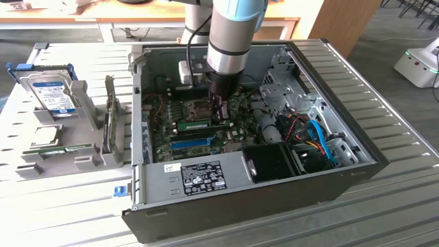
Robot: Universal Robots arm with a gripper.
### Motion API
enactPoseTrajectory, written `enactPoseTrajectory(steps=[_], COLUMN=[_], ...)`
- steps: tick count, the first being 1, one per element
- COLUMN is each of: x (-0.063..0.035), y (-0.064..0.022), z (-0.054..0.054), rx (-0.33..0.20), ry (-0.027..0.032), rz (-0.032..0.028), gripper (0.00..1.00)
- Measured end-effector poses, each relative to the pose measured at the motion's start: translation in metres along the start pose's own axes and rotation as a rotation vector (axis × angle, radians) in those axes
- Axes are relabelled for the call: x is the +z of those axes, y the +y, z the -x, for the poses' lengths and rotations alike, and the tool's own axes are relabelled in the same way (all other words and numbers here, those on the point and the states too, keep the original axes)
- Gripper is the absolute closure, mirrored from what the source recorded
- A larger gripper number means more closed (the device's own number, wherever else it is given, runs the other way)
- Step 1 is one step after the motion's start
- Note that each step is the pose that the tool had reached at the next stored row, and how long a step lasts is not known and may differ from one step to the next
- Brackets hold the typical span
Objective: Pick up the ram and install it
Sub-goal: 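Insert the ram into the slot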
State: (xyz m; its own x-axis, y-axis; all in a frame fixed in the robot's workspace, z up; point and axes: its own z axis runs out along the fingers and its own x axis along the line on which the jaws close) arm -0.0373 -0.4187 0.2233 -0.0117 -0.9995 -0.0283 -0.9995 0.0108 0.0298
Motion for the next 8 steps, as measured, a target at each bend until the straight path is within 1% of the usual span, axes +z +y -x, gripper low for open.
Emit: enactPoseTrajectory(steps=[8], x=[0.0033], y=[-0.0001], z=[-0.0001], rx=[0.0], ry=[0.0001], rz=[0.0001], gripper=[0.88])
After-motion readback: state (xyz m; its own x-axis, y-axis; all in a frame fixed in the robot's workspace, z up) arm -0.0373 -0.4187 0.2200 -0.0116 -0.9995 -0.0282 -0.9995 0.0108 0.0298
